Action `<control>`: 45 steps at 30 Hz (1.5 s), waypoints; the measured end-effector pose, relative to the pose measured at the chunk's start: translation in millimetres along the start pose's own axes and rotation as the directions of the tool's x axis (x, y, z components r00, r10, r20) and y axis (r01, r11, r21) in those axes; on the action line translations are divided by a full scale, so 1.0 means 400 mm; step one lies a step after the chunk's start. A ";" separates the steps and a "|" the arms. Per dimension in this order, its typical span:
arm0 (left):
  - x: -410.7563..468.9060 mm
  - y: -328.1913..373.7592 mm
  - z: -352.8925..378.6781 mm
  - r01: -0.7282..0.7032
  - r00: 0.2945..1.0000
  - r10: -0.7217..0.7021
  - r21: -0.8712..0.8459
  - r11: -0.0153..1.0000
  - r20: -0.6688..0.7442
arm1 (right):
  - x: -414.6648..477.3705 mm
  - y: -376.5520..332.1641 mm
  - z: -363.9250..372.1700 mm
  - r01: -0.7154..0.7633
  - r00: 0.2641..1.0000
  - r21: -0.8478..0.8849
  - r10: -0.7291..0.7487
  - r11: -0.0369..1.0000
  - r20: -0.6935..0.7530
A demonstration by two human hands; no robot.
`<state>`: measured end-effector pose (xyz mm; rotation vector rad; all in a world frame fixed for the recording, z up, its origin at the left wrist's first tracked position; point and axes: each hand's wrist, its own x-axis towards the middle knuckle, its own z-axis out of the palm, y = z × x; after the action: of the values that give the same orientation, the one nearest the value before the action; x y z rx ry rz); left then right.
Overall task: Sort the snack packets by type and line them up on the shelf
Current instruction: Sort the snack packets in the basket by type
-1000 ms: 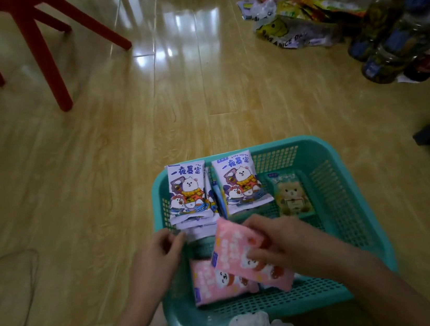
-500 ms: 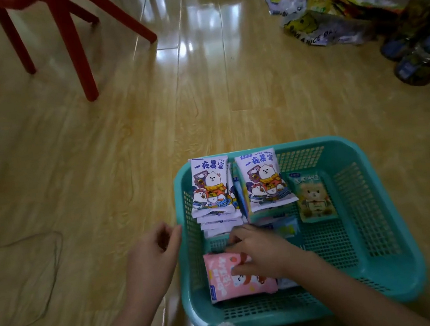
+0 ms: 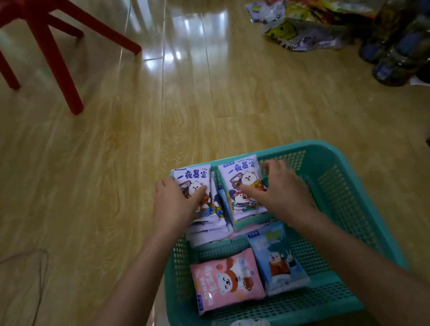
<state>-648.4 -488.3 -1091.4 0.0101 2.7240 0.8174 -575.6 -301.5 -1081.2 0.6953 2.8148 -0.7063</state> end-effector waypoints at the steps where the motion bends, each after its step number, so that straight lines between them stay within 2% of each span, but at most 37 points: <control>1: 0.012 -0.009 0.004 0.026 1.000 -0.025 -0.027 0.999 0.019 | 0.007 -0.001 0.004 -0.015 1.000 -0.021 0.015 1.000 0.018; 5: 0.022 -0.022 0.008 0.082 0.996 -0.075 -0.131 0.988 0.055 | 0.027 -0.003 -0.002 -0.106 0.990 0.037 0.102 0.994 0.095; 8: 0.016 -0.007 -0.002 0.089 0.996 -0.084 -0.135 0.987 0.043 | 0.034 -0.004 -0.003 -0.117 0.982 0.091 0.101 0.989 0.158; 13: 0.003 0.007 -0.004 0.040 0.999 -0.045 -0.170 0.985 -0.029 | 0.035 -0.005 0.006 -0.079 0.989 0.068 0.070 0.995 0.129; 16: -0.017 0.015 -0.005 0.006 1.000 -0.005 -0.252 0.968 0.005 | 0.031 -0.005 -0.002 -0.066 0.991 0.203 0.040 0.977 0.127; 19: -0.053 0.031 -0.028 0.010 0.999 0.011 -0.463 0.886 0.044 | 0.015 0.029 -0.045 -0.068 0.995 0.434 0.026 0.898 0.100; 21: -0.084 0.043 -0.039 0.062 0.993 0.015 -0.637 0.769 0.114 | -0.009 0.073 -0.079 -0.058 0.997 0.568 0.018 0.821 0.076; 23: -0.124 0.054 -0.037 0.135 0.977 0.034 -0.730 0.670 0.212 | -0.044 0.129 -0.108 -0.083 0.995 0.655 0.021 0.751 0.101; 24: -0.144 0.056 -0.030 0.168 0.964 0.051 -0.747 0.643 0.261 | -0.068 0.152 -0.119 -0.113 0.990 0.649 0.031 0.752 0.136; 26: -0.178 0.061 -0.004 0.246 0.925 0.059 -0.711 0.659 0.375 | -0.110 0.211 -0.114 -0.202 0.972 0.579 0.089 0.790 0.216; 28: -0.209 0.074 0.021 0.297 0.886 0.070 -0.675 0.676 0.459 | -0.142 0.267 -0.087 -0.266 0.944 0.399 0.153 0.878 0.292; 30: -0.238 0.092 0.047 0.318 0.840 0.105 -0.641 0.698 0.532 | -0.165 0.302 -0.053 -0.307 0.907 0.254 0.200 0.917 0.370; 36: -0.279 0.117 0.105 0.281 0.747 0.179 -0.548 0.788 0.640 | -0.166 0.329 -0.001 -0.339 0.846 0.125 0.244 0.932 0.473; 42: -0.286 0.106 0.172 0.264 0.726 0.158 -0.484 0.834 0.669 | -0.133 0.329 0.022 -0.335 0.854 -0.081 0.339 0.939 0.396; 45: -0.287 0.122 0.209 0.241 0.742 0.158 -0.479 0.844 0.651 | -0.136 0.324 -0.015 -0.273 0.913 -0.147 0.305 0.951 0.272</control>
<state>-518.6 -412.9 -1099.7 0.1015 1.7376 1.2497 -466.6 -219.1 -1114.9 0.8849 2.3938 -0.5491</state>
